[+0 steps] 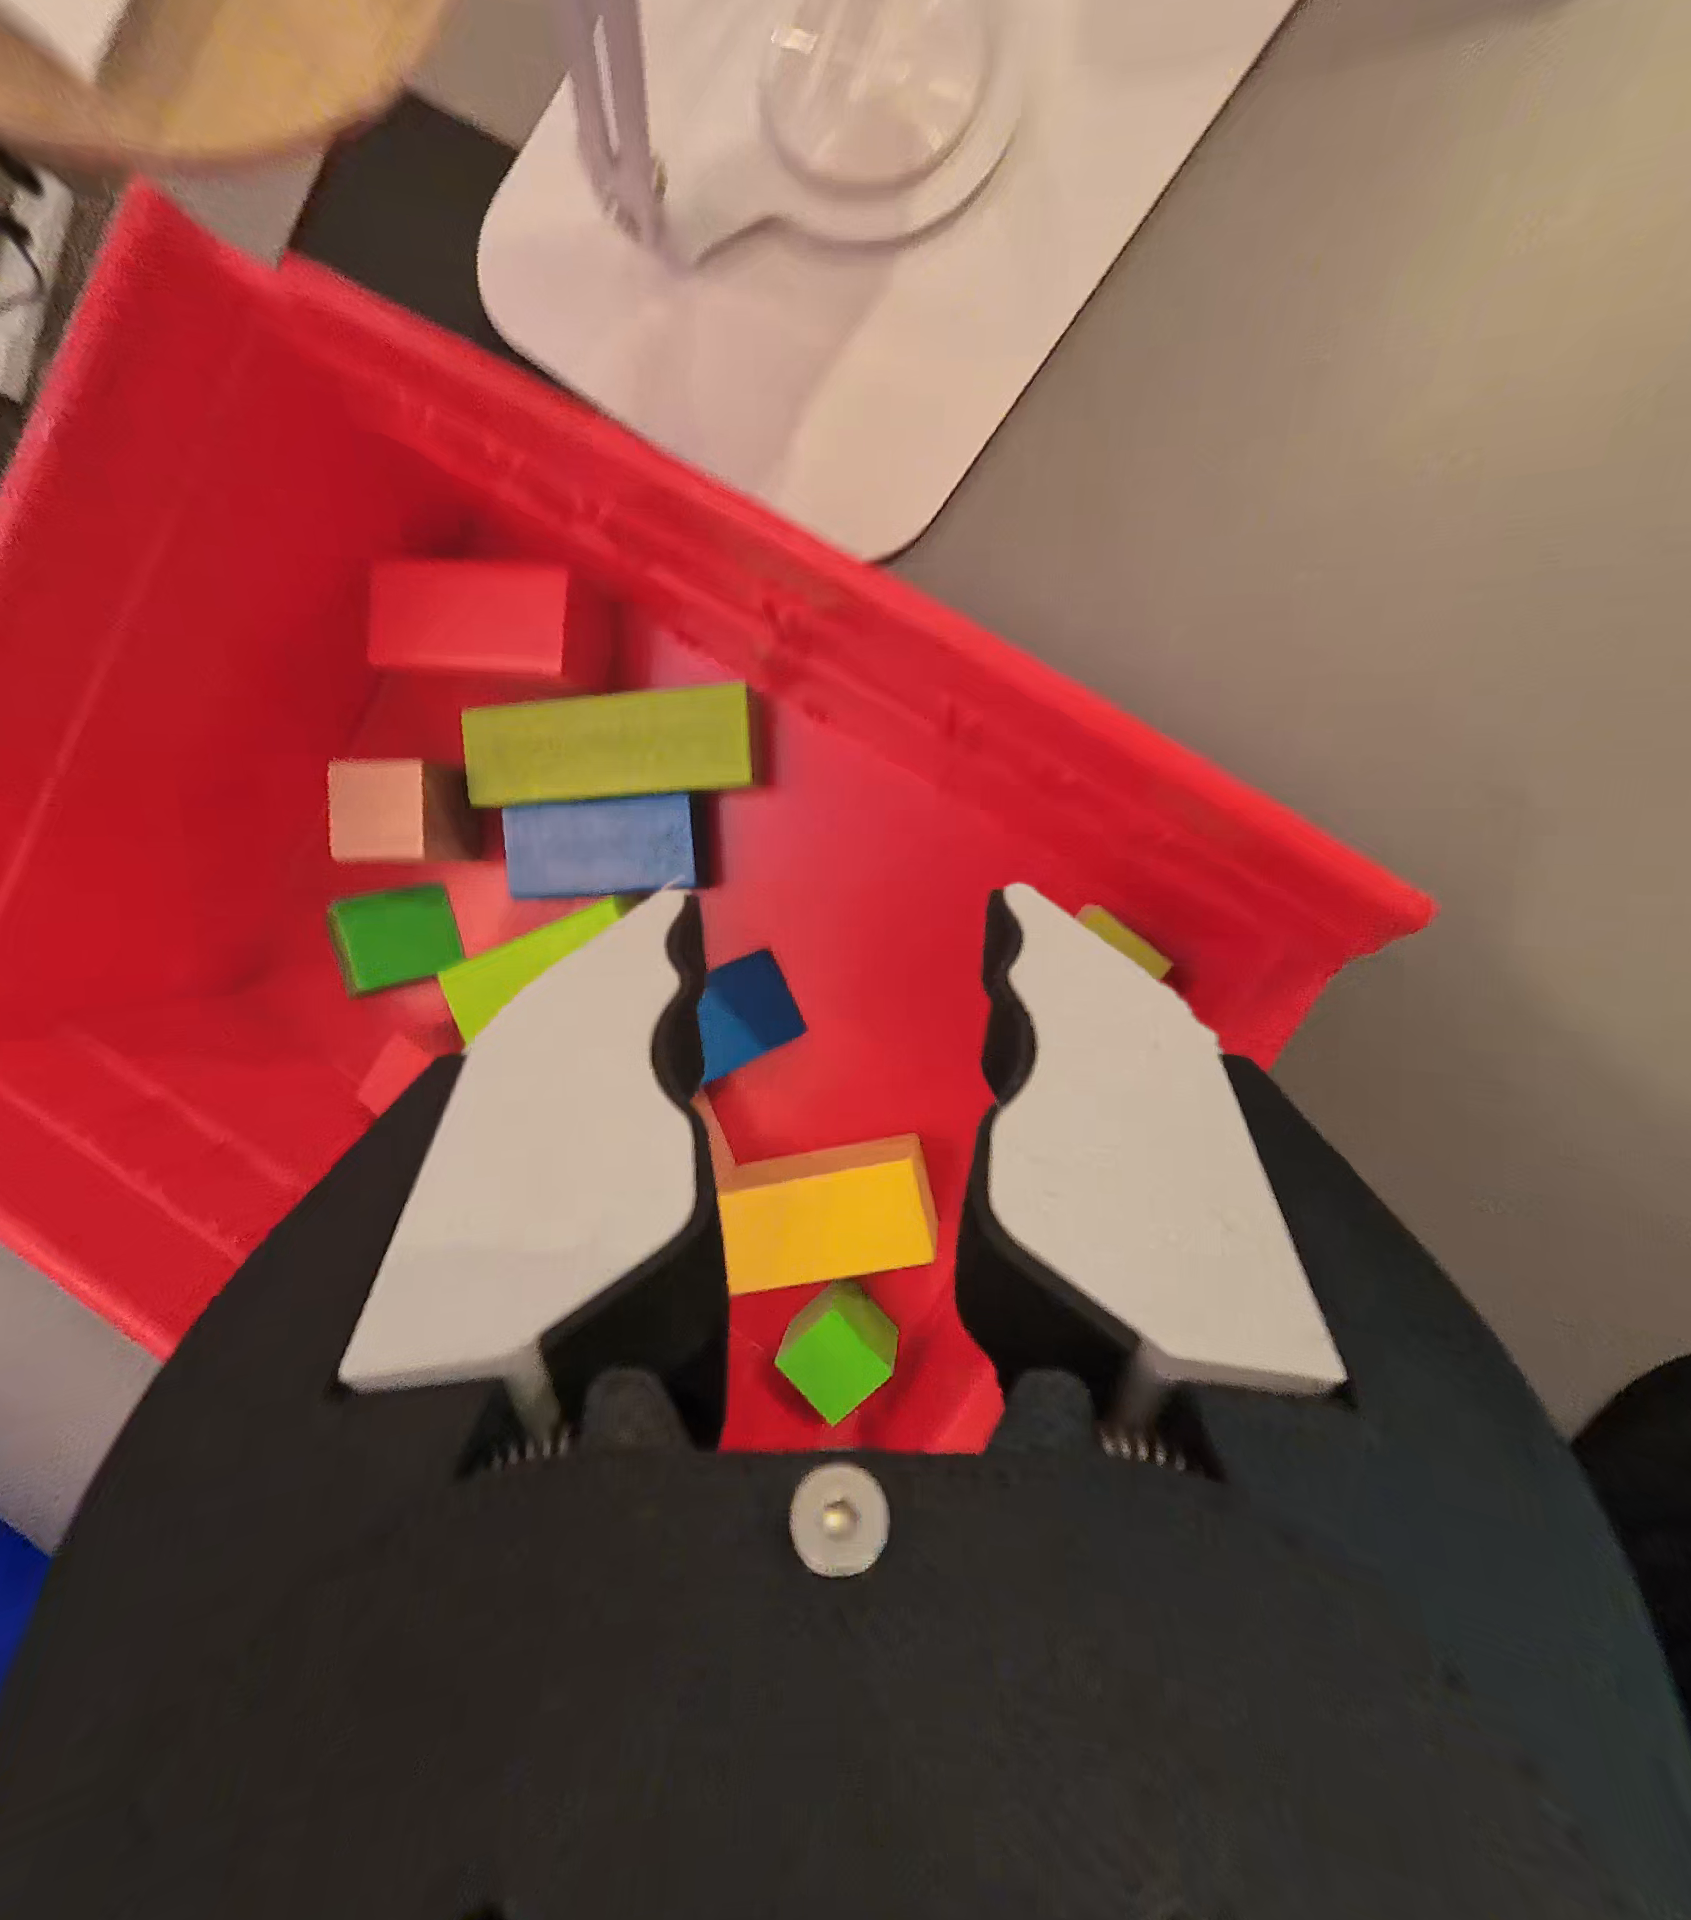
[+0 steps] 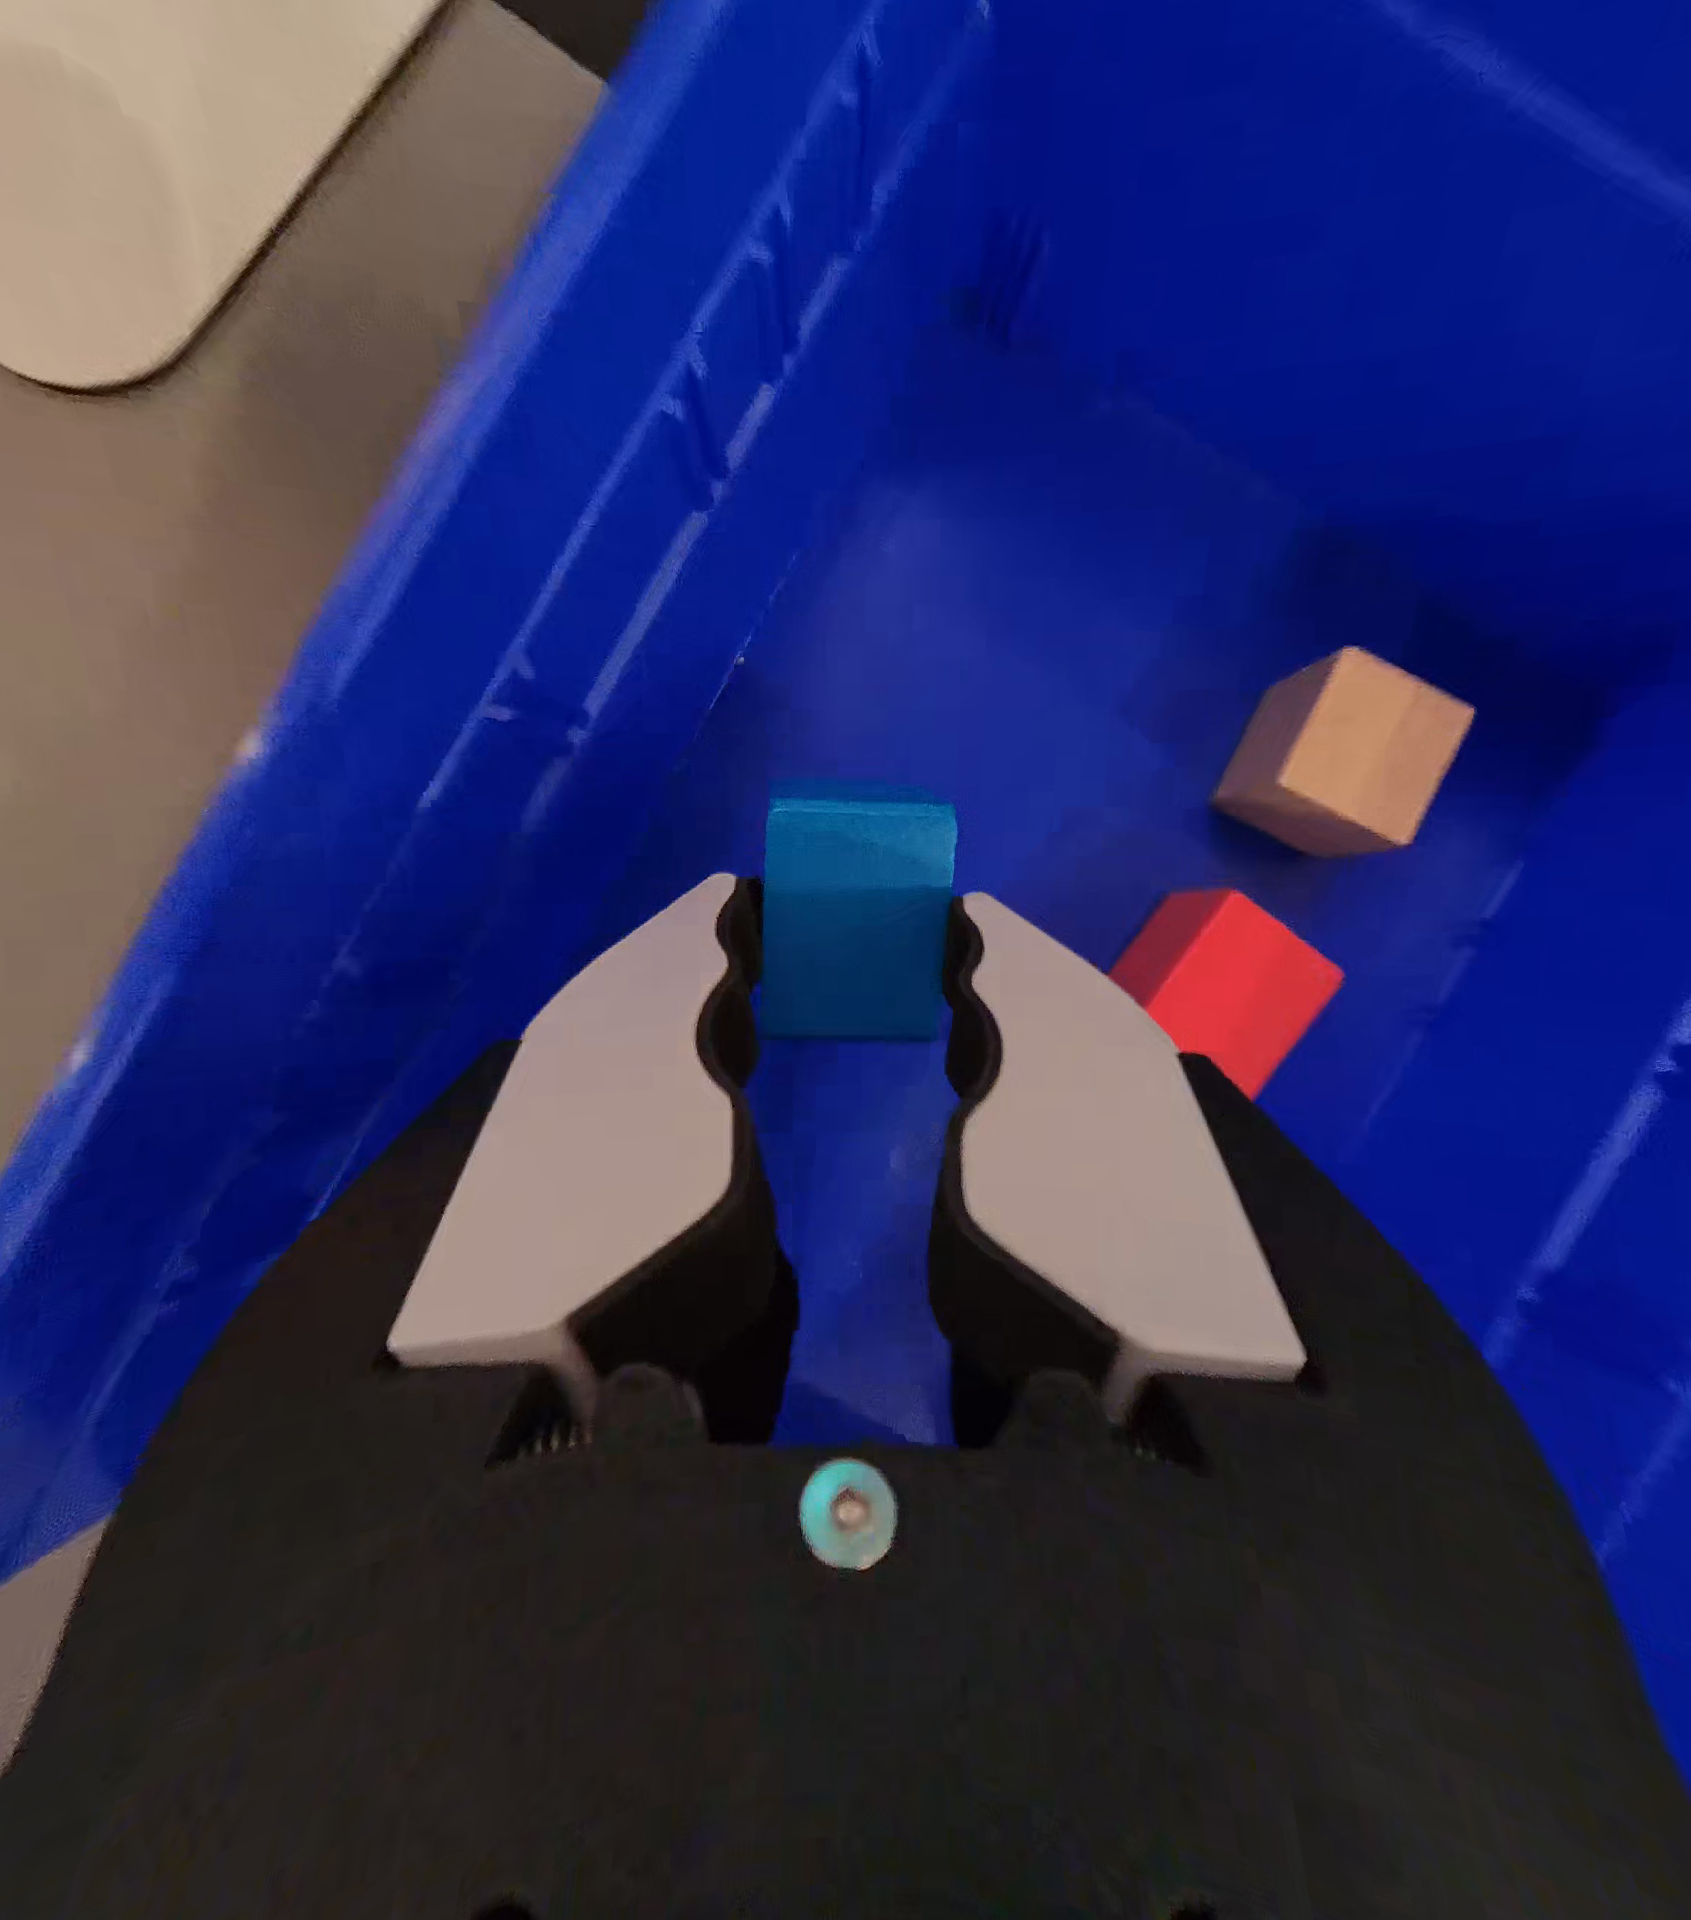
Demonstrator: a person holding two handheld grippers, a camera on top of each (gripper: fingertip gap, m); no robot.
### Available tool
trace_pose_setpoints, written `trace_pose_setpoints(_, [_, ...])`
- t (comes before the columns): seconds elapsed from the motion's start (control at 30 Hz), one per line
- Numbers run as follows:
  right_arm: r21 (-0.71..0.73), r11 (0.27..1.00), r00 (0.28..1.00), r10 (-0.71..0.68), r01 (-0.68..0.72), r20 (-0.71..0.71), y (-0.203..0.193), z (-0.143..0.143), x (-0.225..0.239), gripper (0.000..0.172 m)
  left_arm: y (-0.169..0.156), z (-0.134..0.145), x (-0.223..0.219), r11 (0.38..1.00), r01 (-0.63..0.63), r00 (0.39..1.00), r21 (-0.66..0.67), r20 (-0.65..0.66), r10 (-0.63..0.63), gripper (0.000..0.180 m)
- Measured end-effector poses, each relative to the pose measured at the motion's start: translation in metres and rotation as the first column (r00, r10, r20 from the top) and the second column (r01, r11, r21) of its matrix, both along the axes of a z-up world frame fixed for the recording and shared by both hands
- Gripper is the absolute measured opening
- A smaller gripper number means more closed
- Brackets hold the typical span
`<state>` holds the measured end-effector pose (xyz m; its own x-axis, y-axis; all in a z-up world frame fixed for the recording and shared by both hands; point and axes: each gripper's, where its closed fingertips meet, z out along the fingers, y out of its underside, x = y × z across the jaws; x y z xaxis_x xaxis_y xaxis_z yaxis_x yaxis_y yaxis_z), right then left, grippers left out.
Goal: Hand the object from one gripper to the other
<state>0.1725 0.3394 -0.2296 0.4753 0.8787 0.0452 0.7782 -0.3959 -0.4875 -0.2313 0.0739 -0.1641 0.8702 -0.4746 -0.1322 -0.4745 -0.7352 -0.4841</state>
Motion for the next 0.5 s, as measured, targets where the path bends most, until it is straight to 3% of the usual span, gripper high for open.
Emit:
trace_pose_setpoints(0.2, [-0.063,0.998,0.995,-0.024,0.030,0.093,0.002,-0.033,0.009,0.033,-0.011,-0.041,-0.039,0.980,-0.128,0.991,-0.150,-0.048,0.122,0.059])
trace_pose_setpoints(0.33, [-0.068,0.997,0.992,-0.031,0.040,0.123,0.001,-0.035,0.013,0.033,-0.014,-0.064,-0.053,0.951,-0.202,0.979,-0.235,-0.082,0.187,0.064])
trace_pose_setpoints(0.5, [-0.078,0.997,0.989,-0.006,0.017,0.145,-0.003,-0.034,0.017,0.033,-0.017,-0.095,-0.056,0.918,-0.215,0.975,-0.333,-0.130,0.182,0.061])
